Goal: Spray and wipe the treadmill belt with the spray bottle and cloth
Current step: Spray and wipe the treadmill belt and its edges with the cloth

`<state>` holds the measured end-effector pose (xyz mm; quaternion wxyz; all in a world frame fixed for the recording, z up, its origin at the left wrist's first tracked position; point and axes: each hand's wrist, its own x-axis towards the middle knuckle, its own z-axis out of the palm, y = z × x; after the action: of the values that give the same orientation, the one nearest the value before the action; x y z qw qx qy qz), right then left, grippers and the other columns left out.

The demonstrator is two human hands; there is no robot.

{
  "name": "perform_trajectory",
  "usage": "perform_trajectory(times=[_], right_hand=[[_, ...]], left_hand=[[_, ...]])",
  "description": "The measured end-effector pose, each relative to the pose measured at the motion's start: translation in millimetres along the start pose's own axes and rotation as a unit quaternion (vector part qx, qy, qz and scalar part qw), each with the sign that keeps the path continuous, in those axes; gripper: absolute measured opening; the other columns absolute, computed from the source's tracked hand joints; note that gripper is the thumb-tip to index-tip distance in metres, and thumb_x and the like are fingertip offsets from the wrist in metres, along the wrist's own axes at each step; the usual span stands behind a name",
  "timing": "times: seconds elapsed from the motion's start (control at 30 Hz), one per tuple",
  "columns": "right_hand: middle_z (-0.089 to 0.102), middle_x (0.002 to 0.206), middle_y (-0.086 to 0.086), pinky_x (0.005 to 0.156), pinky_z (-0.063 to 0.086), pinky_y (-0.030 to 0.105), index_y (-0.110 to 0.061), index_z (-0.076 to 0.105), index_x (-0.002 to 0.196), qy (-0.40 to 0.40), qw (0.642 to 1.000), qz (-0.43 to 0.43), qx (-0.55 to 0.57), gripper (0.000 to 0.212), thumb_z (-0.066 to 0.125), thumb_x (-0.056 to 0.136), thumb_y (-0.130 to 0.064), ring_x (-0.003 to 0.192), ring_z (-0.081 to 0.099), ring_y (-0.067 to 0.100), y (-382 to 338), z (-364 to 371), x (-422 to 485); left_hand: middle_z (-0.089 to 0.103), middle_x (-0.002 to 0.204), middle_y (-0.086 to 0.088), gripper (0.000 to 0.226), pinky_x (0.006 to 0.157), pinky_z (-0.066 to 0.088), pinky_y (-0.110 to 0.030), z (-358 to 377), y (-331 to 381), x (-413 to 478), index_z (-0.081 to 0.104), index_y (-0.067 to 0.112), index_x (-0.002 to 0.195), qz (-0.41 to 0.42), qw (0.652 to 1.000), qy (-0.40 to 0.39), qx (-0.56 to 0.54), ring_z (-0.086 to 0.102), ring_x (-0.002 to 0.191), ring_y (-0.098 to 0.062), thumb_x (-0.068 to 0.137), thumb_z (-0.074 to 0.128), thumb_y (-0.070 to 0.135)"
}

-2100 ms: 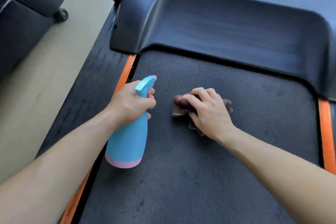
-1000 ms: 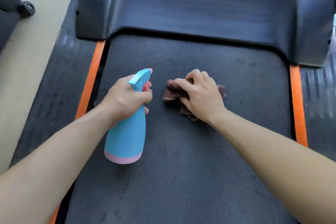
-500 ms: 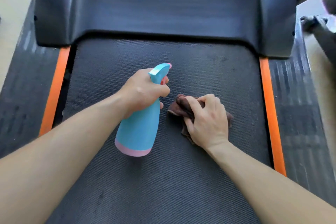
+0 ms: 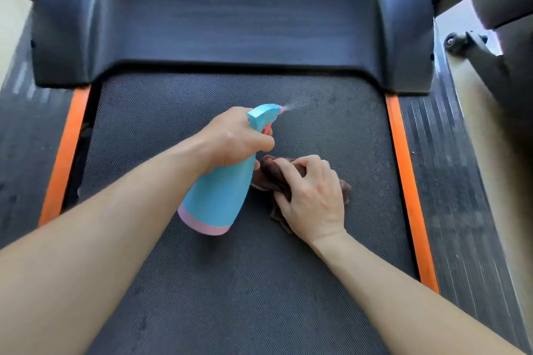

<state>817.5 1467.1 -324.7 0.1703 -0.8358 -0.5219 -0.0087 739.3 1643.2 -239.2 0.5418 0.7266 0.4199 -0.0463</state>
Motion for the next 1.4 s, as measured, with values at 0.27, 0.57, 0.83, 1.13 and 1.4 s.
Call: perform_trajectory(times=[0.27,0.57,0.83,1.13,1.4], right_hand=[[0.052,0.111,0.007,0.077,0.046,0.042,-0.027,0.063,0.125,0.022,0.997,0.077,-0.021,0.049,0.061,0.078,-0.041,0.093,0.051,0.031,15,-5,-11],[0.050,0.113,0.010,0.082,0.047,0.046,-0.022,0.062,0.126,0.067,0.988,0.137,-0.018,0.046,0.069,0.082,-0.033,0.097,0.051,0.035,34,-9,1],[0.047,0.127,0.012,0.098,0.039,0.044,-0.022,0.058,0.128,0.066,0.976,0.209,-0.013,0.040,0.061,0.090,-0.035,0.116,0.046,0.036,57,1,139],[0.054,0.111,0.008,0.087,0.047,0.045,-0.025,0.067,0.120,-0.026,0.997,-0.063,0.037,0.044,0.063,0.078,-0.038,0.094,0.050,0.032,38,0,52],[0.053,0.118,0.011,0.090,0.043,0.044,-0.023,0.068,0.117,0.033,0.994,0.108,0.008,0.033,0.067,0.085,-0.032,0.105,0.049,0.036,37,13,146]], left_hand=[[0.072,0.099,-0.017,0.053,0.076,0.067,-0.053,-6,-19,-22,0.069,0.008,0.116,-0.003,0.999,-0.032,-0.039,0.076,0.083,-0.037,0.065,0.066,0.023],[0.064,0.091,-0.005,0.063,0.064,0.064,-0.039,-13,-40,-40,0.065,0.001,0.125,-0.018,0.996,-0.071,-0.053,0.064,0.079,-0.018,0.065,0.066,0.019],[0.071,0.100,-0.008,0.032,0.052,0.054,-0.020,-18,-46,-38,0.072,0.015,0.109,-0.017,0.994,-0.004,-0.105,0.062,0.051,-0.007,0.089,0.062,-0.008],[0.072,0.097,-0.006,0.039,0.062,0.064,-0.035,-23,-42,-40,0.073,0.010,0.112,-0.016,0.992,0.027,-0.126,0.068,0.074,-0.021,0.073,0.069,0.010],[0.073,0.101,-0.012,0.037,0.065,0.064,-0.031,-27,-42,-43,0.070,0.008,0.118,-0.022,0.993,0.050,-0.105,0.070,0.061,-0.020,0.081,0.069,0.007]])
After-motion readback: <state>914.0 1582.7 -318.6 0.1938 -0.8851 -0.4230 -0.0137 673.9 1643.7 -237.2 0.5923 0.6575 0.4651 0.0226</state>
